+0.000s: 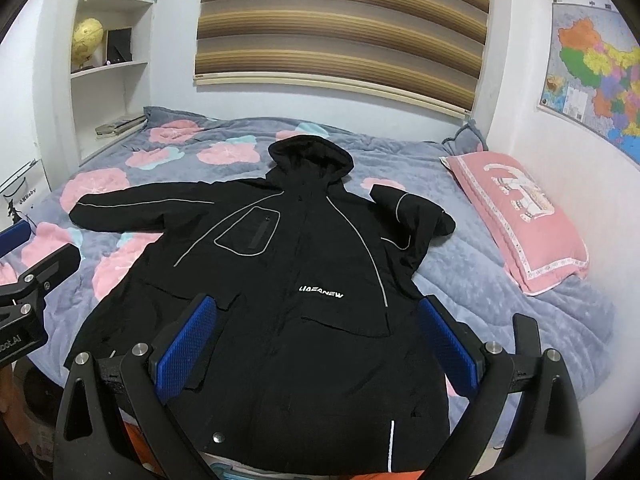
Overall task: Fold large clothes
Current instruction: 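Grasp the black jacket's sleeve cuff with the right gripper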
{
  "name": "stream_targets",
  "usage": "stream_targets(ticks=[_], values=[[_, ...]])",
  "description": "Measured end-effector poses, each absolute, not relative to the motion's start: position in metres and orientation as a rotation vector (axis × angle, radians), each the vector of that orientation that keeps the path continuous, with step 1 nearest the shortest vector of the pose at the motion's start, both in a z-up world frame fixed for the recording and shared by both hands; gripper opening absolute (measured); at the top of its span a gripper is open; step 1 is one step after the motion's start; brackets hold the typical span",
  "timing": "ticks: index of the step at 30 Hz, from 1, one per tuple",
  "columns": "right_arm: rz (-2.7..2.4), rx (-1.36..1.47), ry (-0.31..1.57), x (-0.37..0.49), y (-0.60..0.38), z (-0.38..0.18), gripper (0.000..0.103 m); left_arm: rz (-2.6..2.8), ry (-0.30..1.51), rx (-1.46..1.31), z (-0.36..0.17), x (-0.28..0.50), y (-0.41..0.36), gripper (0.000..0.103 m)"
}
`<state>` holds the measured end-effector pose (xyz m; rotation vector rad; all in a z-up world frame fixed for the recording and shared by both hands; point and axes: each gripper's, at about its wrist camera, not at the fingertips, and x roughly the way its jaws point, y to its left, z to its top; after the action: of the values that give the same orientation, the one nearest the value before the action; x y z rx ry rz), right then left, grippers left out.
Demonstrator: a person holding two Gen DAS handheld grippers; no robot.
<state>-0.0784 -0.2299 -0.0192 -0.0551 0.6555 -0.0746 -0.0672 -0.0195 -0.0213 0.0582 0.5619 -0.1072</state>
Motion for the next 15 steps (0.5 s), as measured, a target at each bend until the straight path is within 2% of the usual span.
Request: stream_targets(ticks=[6,15], values=[[-0.076,-0.032,0.743,-0.029,-0.244,-0.056,0.101,-0.113,0.636,0.040,-0.050,-0.017,-0.032,0.094],[-0.080,0.036,0.902,0.085,-0.277,-0.131,0.101,-0.153,0.731,-0.002,-0.103,0.106,-0.073,0.094]])
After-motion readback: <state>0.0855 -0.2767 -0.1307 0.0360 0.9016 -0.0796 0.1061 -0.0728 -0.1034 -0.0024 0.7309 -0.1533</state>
